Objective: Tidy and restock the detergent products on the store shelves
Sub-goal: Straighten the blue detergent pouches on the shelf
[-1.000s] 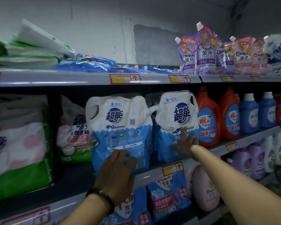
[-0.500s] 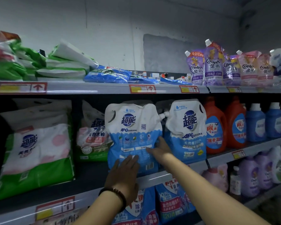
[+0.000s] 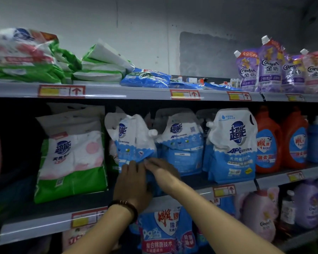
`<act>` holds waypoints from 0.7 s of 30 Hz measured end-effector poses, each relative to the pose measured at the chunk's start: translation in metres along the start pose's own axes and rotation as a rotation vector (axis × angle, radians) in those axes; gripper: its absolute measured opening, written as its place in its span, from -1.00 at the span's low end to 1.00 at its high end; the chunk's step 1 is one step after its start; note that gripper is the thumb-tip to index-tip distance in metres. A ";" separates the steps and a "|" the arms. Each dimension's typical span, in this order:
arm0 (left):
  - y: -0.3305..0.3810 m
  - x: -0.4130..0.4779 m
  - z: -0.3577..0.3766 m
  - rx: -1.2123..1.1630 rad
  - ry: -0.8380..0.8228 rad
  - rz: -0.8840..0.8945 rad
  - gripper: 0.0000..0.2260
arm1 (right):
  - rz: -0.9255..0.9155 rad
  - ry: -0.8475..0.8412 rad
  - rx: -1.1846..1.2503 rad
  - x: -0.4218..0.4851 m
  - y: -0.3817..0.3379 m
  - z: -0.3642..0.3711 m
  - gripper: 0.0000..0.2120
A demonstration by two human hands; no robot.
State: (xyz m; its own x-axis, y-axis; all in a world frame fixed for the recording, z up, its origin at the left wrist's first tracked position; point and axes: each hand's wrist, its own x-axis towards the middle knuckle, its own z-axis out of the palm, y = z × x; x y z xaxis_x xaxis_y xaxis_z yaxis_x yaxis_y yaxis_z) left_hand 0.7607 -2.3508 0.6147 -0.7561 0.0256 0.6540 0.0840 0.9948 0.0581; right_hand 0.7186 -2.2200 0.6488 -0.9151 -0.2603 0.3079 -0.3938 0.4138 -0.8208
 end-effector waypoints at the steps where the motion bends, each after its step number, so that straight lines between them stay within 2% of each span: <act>1: -0.001 0.002 0.002 0.003 0.045 0.086 -0.49 | -0.034 -0.028 0.020 -0.001 -0.001 0.006 -0.65; 5: -0.007 0.014 0.011 0.045 0.064 0.345 -0.56 | 0.044 -0.044 0.213 0.002 0.006 -0.001 -0.71; 7: -0.010 0.021 0.019 0.111 0.059 0.393 -0.58 | 0.050 -0.067 0.162 0.005 0.012 -0.010 -0.73; 9: -0.011 0.027 0.026 0.093 0.058 0.350 -0.60 | 0.040 -0.031 0.081 0.013 0.021 -0.017 -0.67; 12: -0.007 0.032 0.037 0.050 0.131 0.244 -0.68 | -0.012 0.133 -0.095 0.025 0.033 -0.031 -0.89; 13: -0.007 0.032 0.042 0.034 0.168 0.216 -0.71 | -0.023 0.189 -0.132 0.030 0.036 -0.036 -0.90; 17: -0.012 0.038 0.059 -0.039 0.258 0.191 -0.76 | 0.003 0.330 -0.230 0.054 0.043 -0.048 -0.85; 21: -0.025 0.046 0.063 -0.074 0.269 0.259 -0.83 | 0.030 0.398 -0.454 0.077 0.039 -0.044 -0.65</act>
State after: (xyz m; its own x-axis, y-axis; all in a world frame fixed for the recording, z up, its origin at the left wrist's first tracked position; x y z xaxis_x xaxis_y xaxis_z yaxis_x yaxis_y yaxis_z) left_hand 0.6827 -2.3687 0.5954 -0.5072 0.2392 0.8280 0.3041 0.9486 -0.0878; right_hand 0.6287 -2.1852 0.6615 -0.8542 0.0675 0.5156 -0.2842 0.7698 -0.5715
